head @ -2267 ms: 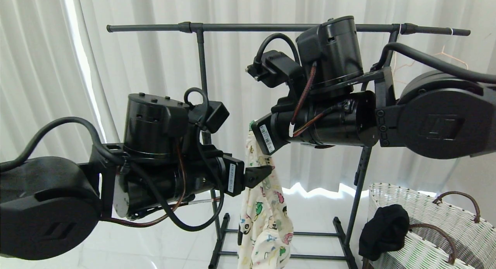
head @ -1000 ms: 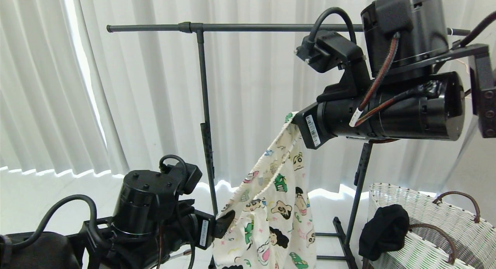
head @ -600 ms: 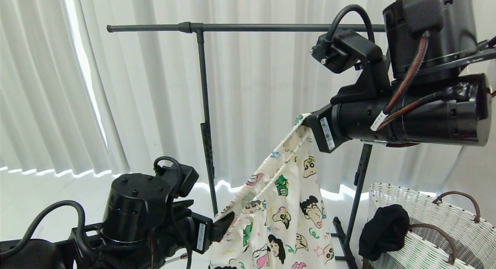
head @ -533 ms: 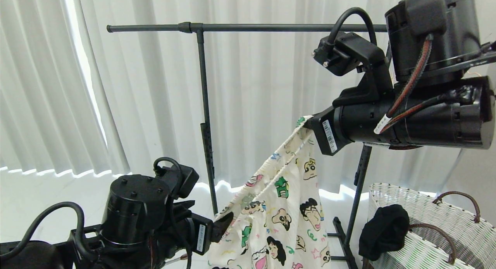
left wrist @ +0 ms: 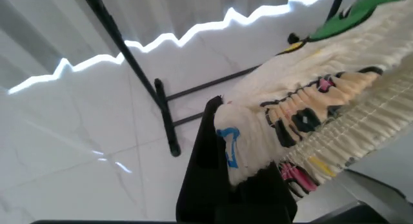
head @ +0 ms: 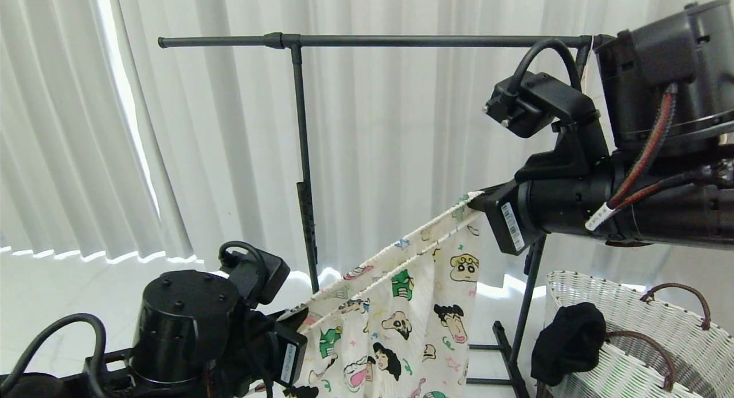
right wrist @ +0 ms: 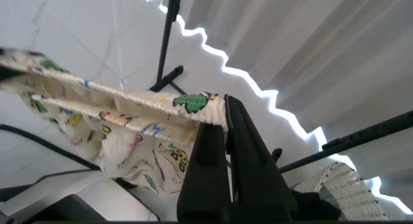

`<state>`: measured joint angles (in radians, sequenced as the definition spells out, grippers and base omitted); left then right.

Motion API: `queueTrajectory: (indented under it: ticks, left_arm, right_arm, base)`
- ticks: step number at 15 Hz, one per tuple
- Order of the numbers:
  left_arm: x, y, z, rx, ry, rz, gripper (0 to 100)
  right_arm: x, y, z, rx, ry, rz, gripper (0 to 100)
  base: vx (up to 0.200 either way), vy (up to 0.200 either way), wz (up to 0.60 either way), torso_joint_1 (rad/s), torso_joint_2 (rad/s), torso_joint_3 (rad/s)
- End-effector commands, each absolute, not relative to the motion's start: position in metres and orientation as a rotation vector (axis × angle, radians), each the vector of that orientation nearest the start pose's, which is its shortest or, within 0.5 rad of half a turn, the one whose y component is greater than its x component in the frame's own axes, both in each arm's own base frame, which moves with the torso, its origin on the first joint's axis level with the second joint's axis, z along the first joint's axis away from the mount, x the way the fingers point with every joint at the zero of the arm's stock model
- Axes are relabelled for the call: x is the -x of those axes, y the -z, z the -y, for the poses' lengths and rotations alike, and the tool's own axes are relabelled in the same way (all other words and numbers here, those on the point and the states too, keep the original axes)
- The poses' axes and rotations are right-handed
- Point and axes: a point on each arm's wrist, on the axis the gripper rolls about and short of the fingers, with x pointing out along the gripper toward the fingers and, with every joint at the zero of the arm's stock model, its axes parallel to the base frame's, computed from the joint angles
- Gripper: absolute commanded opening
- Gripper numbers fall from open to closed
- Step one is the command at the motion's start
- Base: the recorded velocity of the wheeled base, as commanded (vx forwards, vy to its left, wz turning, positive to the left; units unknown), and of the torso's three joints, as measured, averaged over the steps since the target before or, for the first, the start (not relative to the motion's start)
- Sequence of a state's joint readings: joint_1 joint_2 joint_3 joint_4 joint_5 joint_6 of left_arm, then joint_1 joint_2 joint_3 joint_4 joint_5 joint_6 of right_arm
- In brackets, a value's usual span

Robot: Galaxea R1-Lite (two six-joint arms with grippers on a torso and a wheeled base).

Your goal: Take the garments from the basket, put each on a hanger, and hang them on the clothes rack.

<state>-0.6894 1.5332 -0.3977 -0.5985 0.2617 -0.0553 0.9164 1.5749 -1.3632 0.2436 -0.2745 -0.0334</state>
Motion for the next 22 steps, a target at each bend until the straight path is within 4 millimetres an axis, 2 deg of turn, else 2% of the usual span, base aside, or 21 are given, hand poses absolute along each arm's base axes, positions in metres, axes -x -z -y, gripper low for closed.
queueTrajectory:
  ticks: [1, 2, 4, 7, 9, 10, 11, 12, 14, 18, 22]
  left_arm:
    - [-0.166, -0.148, 0.13, -0.141, 0.436, -0.399, 0]
    - [-0.165, -0.159, 0.13, -0.134, 0.437, -0.385, 0]
    - [-0.168, -0.195, 0.133, -0.123, 0.448, -0.381, 0]
    - [-0.174, -0.257, 0.141, -0.085, 0.551, -0.362, 0]
    - [-0.166, -0.307, 0.139, -0.037, 0.709, -0.308, 0]
    - [-0.159, -0.335, 0.136, -0.018, 0.778, -0.278, 0]
    - [-0.152, -0.354, 0.134, -0.014, 0.814, -0.269, 0]
    - [-0.147, -0.363, 0.132, -0.013, 0.823, -0.267, 0]
    - [-0.146, -0.364, 0.131, -0.025, 0.817, -0.261, 0]
    - [-0.138, -0.352, 0.125, -0.086, 0.746, -0.27, 0]
    - [-0.131, -0.344, 0.122, -0.098, 0.746, -0.289, 0]
  right_arm:
    - [-0.16, -0.289, -0.197, 0.296, -0.634, -0.38, 0]
    - [-0.155, -0.286, -0.191, 0.301, -0.635, -0.388, 0]
    - [-0.146, -0.281, -0.182, 0.312, -0.641, -0.395, 0]
    - [-0.137, -0.288, -0.174, 0.299, -0.653, -0.367, 0]
    - [-0.135, -0.303, -0.169, 0.265, -0.652, -0.317, 0]
    - [-0.138, -0.32, -0.167, 0.226, -0.638, -0.269, 0]
    - [-0.14, -0.335, -0.167, 0.198, -0.634, -0.227, 0]
    - [-0.141, -0.345, -0.168, 0.178, -0.635, -0.197, 0]
    - [-0.139, -0.356, -0.167, 0.165, -0.643, -0.161, 0]
    - [-0.128, -0.36, -0.155, 0.204, -0.653, -0.153, 0]
    - [-0.119, -0.36, -0.155, 0.213, -0.692, -0.15, 0]
  base:
    - [0.0, 0.0, 0.0, 0.0, 0.0, 0.0]
    - [0.0, 0.0, 0.0, 0.0, 0.0, 0.0]
    - [0.0, 0.0, 0.0, 0.0, 0.0, 0.0]
    - [0.0, 0.0, 0.0, 0.0, 0.0, 0.0]
    - [0.0, 0.0, 0.0, 0.0, 0.0, 0.0]
    - [0.0, 0.0, 0.0, 0.0, 0.0, 0.0]
    - [0.0, 0.0, 0.0, 0.0, 0.0, 0.0]
    - [0.0, 0.0, 0.0, 0.0, 0.0, 0.0]
    - [0.0, 0.0, 0.0, 0.0, 0.0, 0.0]
    - [0.0, 0.0, 0.0, 0.0, 0.0, 0.0]
    - [0.0, 0.0, 0.0, 0.0, 0.0, 0.0]
